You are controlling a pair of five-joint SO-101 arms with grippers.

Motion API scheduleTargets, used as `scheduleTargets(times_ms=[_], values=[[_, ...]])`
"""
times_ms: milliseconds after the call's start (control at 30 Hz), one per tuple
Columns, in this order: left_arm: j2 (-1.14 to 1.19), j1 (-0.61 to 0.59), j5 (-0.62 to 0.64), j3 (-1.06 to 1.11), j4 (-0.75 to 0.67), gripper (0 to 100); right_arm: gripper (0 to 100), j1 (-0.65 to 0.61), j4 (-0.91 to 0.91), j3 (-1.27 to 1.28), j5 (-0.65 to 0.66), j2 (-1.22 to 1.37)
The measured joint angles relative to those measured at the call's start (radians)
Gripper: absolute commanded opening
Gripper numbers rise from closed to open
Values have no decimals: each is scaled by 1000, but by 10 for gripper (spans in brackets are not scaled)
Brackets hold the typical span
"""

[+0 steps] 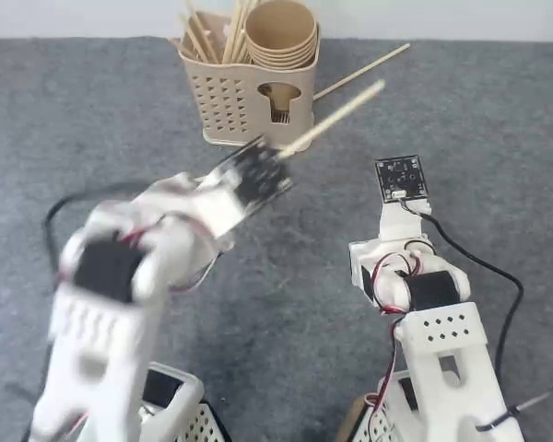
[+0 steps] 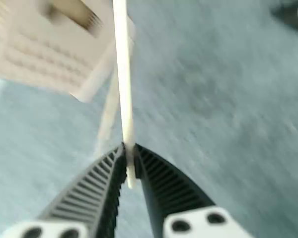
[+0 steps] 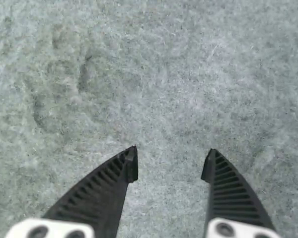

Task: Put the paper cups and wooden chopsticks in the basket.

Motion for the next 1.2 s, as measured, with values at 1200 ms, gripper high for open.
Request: scheduleTargets(times_ms=[1200], values=[[664,-166,634,-101,-1422,12,223,0,-91,68,0,0]])
